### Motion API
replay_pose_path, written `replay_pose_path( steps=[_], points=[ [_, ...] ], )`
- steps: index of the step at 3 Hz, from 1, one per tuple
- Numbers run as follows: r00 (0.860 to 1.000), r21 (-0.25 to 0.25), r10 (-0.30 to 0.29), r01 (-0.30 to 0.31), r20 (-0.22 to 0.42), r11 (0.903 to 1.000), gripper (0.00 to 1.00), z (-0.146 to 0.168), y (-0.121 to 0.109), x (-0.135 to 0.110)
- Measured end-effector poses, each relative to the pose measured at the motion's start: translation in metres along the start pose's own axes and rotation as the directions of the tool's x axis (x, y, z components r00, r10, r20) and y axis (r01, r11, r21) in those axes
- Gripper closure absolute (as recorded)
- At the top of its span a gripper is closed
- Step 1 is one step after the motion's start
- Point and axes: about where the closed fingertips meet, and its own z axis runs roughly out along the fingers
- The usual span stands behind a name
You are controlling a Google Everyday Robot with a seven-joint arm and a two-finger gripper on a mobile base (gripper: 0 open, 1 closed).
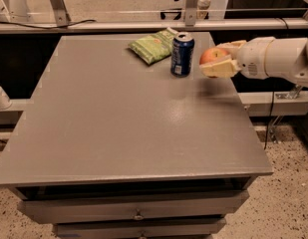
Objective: Move apple near pepsi can
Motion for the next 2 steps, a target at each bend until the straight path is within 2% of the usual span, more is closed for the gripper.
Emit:
replay_pose_path(
  steps=[1,2],
  points=[
    [1.000,-0.008,0.030,-0.030,0.006,0.9995,1.00,0.0187,-0.0017,0.0125],
    [0.998,-0.004,0.054,-0.054,-0.011,0.9985,0.83,0.0268,-0.0055,0.0198]
  ],
)
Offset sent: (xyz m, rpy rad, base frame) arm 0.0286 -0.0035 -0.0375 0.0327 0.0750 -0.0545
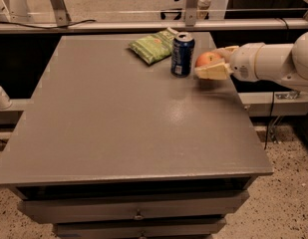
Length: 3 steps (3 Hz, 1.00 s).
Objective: Move apple near pepsi can
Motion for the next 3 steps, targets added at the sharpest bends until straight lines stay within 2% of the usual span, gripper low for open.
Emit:
replay_pose_path(
  steps=[3],
  points=[
    [0.997,-0.039,0.069,-0.070,-0.027,0.9968,0.14,0.021,0.004,0.013]
  ],
)
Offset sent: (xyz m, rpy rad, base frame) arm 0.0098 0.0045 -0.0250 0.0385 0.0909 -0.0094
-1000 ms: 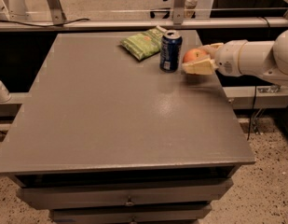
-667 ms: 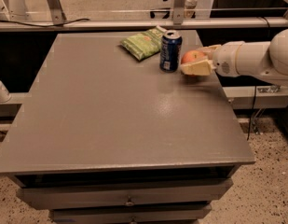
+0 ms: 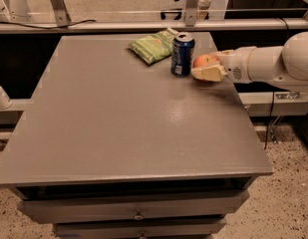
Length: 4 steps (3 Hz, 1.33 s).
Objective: Move apple near pepsi can
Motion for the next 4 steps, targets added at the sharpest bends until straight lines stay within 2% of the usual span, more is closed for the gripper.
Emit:
replay_pose_path(
  steps=[1,3,4],
  points=[
    [1.000,-0.013,0.014,-0.014,0.001,0.9998,0.00,0.002,0.002,0.001],
    [1.000,-0.042,0.006,-0.006,0.015,0.9991,0.00,-0.013,0.014,-0.012],
    [0.999,-0.022,-0.037,0.037,0.018,0.9991,0.00,-0.047,0.009,-0.023]
  ],
)
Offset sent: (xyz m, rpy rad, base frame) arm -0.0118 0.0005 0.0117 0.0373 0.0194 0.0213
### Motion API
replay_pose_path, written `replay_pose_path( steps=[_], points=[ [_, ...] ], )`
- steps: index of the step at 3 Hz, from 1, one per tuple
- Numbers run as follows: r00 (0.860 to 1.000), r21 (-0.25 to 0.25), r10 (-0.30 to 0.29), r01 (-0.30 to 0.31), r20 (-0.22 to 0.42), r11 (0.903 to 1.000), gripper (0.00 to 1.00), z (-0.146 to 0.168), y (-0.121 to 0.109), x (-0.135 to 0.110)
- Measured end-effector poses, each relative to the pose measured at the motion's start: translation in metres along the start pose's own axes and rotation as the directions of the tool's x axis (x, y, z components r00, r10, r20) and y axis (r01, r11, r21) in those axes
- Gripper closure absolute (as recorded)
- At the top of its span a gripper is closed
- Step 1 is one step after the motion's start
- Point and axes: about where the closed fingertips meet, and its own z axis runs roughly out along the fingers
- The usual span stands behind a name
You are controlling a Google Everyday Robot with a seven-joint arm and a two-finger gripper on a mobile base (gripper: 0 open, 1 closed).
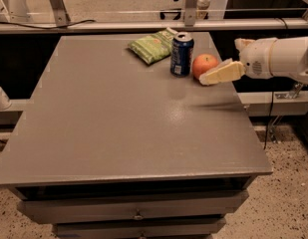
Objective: Move apple near pepsi can
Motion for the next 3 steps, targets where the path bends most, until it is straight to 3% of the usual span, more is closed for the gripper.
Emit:
replay_pose_path(
  steps=[1,2,3],
  points=[
    [0.999,0.013,-0.048,0.048,0.007,0.9988,0.00,-0.047,-0.012,-0.008],
    [0.996,-0.021,-0.089,0.089,0.024,0.9958,0.00,-0.094,-0.021,-0.014],
    [0.995,-0.068,-0.101,0.103,0.022,0.9924,0.00,-0.096,-0.009,-0.018]
  ],
)
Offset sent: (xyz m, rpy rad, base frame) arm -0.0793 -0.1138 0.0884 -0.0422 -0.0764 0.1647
